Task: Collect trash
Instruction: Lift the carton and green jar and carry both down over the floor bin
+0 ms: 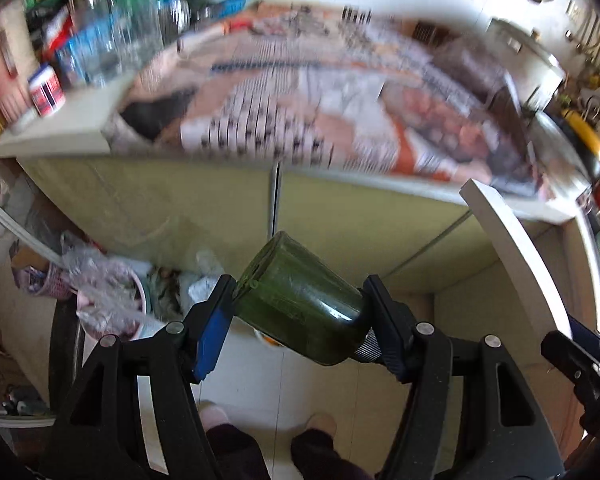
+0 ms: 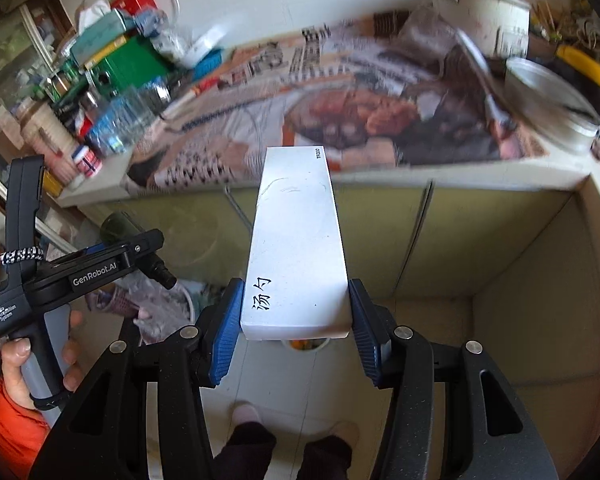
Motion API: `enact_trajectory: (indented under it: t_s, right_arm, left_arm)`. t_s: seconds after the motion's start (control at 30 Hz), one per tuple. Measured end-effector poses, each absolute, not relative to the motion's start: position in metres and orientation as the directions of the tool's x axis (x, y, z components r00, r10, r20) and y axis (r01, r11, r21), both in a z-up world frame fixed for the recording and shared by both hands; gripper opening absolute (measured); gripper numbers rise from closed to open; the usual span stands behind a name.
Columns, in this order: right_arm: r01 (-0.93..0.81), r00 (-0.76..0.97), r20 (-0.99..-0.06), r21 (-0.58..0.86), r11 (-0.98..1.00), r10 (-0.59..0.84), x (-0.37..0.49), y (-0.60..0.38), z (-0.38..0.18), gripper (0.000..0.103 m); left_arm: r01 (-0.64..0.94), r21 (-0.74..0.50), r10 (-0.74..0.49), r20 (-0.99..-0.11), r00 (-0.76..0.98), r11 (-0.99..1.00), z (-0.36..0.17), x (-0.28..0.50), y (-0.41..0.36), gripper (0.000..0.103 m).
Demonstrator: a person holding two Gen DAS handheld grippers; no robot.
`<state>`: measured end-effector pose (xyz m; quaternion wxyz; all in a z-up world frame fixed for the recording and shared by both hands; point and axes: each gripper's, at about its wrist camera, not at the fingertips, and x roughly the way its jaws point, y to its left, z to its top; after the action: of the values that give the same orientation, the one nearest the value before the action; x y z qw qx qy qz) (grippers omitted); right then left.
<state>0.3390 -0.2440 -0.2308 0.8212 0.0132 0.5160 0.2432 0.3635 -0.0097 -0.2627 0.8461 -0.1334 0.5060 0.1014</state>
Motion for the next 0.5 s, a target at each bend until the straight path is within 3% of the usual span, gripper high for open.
enact_trajectory:
  t_s: [0.23, 0.5]
  right_arm:
    - [-0.311, 0.258, -0.899, 0.269, 0.912, 0.353, 0.33, -0.216, -0.319, 0.048]
    - [-0.253, 0.158, -0.947, 0.234, 0.939, 0.279, 0.338, -0.181, -0.468, 0.048]
  left_arm:
    - [-0.241, -0.126, -0.028, -0.928, 0.371, 0.962, -0.365, 0.38, 0.01, 0.064]
    - [-0.189, -0.124, -0.063, -0.952, 0.299, 0.974, -0.501, 0.399, 0.028, 0.064]
